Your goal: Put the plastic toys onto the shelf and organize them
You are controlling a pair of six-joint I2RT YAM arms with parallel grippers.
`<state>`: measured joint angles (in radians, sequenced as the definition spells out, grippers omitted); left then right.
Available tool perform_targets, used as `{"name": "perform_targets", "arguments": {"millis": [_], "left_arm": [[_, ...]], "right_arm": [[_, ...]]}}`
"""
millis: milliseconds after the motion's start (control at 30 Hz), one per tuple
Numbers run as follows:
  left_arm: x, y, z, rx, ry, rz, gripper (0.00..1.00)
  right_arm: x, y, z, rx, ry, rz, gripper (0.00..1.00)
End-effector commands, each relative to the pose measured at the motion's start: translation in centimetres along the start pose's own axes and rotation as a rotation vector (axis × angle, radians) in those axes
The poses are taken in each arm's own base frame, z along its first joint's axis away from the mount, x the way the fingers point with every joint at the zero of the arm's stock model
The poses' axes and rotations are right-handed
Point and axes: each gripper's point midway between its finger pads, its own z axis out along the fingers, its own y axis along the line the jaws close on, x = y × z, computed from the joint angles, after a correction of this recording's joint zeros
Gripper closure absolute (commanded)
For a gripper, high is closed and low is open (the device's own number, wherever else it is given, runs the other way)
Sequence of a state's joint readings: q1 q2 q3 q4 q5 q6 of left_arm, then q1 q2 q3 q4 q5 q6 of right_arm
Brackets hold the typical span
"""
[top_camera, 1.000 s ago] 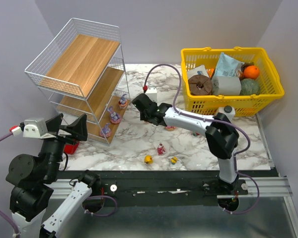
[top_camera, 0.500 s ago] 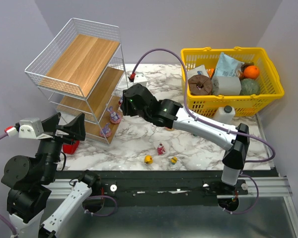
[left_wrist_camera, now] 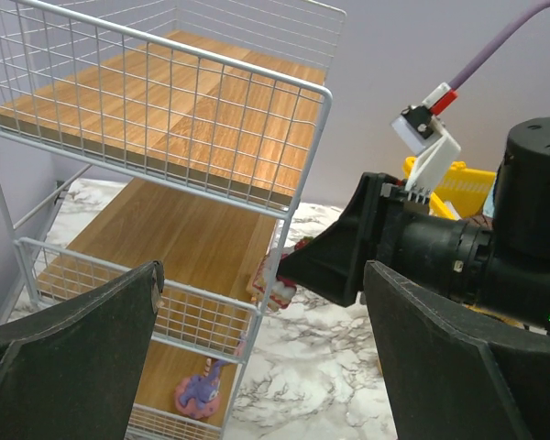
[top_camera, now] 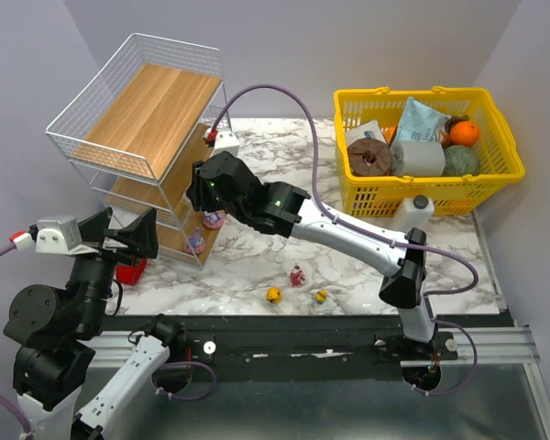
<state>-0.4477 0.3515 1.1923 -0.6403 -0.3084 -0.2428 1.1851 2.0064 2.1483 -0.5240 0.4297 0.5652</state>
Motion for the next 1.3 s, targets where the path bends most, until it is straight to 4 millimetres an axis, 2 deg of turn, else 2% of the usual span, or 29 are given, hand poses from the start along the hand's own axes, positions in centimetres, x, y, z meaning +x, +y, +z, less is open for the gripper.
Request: {"name": "perform_targets", "arguments": {"millis": [0,33,200,467,733,1267], "left_arm": [[-0.4,1.0,-0.2,-0.053,-0.009,0.002,0.01],[-0.4,1.1,-0.2,-0.057,-0.010,0.003,0.01],[-0.4,1.3,-0.3,-0.066,-0.013,0.001,0.01],[-0.5,1.4,-0.4,-0.070,-0.017,0.001,0.01],[-0.4,1.4,-0.4,-0.070,-0.014,0.005,0.01],[-0.1,1.4,-0.2,-0.072,-0.008,0.013,0.01]], "right_arm": [[0.3,1.5,0.1,0.019,-0.022,0.034,0.99],[-0.2,1.9,-0.1,0.016,-0.038,0.038,0.98],[0.1,2.8,0.1,0.018,-0.049,0.030,0.98],[0.9,2.7,1.1,0.040,-0.040,0.026,0.94],[0.8,2.6,2.3,0.064,-0.068,-0.013,0.91],[1.3,3.2,3.5,0.040,-0.074,-0.049,0.70]]}}
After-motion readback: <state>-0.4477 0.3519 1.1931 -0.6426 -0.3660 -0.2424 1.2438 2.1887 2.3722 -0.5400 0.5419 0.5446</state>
